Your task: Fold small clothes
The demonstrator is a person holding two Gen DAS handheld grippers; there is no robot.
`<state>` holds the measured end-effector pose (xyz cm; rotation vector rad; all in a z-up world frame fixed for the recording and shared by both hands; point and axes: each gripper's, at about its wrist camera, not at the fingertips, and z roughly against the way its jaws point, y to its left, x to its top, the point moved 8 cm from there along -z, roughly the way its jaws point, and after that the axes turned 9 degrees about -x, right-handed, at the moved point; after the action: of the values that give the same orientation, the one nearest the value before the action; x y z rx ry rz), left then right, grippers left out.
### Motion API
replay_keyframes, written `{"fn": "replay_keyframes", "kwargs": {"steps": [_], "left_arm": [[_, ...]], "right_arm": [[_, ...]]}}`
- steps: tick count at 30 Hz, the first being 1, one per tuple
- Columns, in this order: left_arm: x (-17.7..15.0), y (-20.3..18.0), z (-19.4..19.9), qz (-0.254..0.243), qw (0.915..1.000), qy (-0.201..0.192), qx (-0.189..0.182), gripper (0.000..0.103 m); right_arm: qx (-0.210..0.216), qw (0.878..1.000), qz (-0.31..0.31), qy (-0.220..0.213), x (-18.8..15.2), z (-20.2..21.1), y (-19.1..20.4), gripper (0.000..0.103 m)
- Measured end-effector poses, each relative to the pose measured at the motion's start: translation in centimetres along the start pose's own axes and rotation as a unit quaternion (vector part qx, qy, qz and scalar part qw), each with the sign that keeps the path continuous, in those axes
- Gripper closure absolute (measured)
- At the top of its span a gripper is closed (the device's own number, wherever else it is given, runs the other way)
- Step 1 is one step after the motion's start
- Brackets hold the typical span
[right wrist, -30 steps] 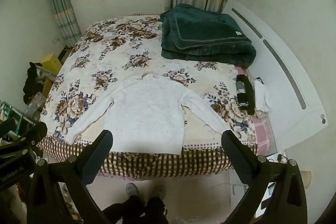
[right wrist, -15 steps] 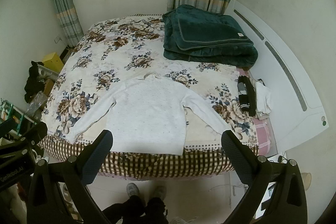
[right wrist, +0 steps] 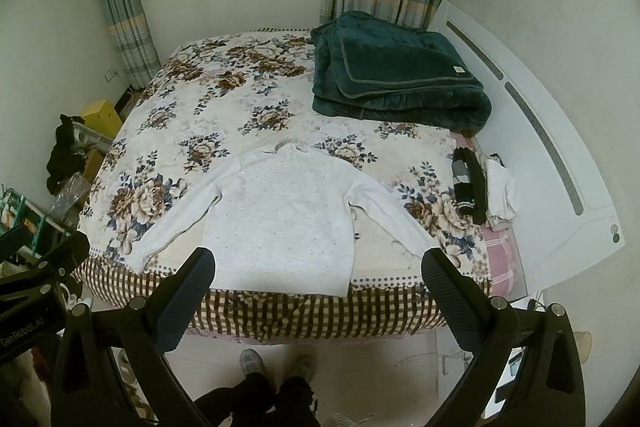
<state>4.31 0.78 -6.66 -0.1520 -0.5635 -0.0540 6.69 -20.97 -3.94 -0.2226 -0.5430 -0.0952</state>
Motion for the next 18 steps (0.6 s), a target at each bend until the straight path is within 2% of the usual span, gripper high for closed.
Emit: {"fn": "replay_keyframes", "kwargs": {"steps": [15, 18], "left_arm": [[0.0, -0.2, 0.0, 0.001, 1.0000, 0.001, -0.003, 0.000], [-0.1, -0.2, 0.0, 0.001, 1.0000, 0.000, -0.004, 0.000]], "right_arm": [[-0.002, 1.000, 0.000, -0.002, -0.1, 0.2, -0.7, 0.000], [-0.003, 1.000, 0.000, -0.002, 0.3, 0.6, 0.3, 0.000]]}}
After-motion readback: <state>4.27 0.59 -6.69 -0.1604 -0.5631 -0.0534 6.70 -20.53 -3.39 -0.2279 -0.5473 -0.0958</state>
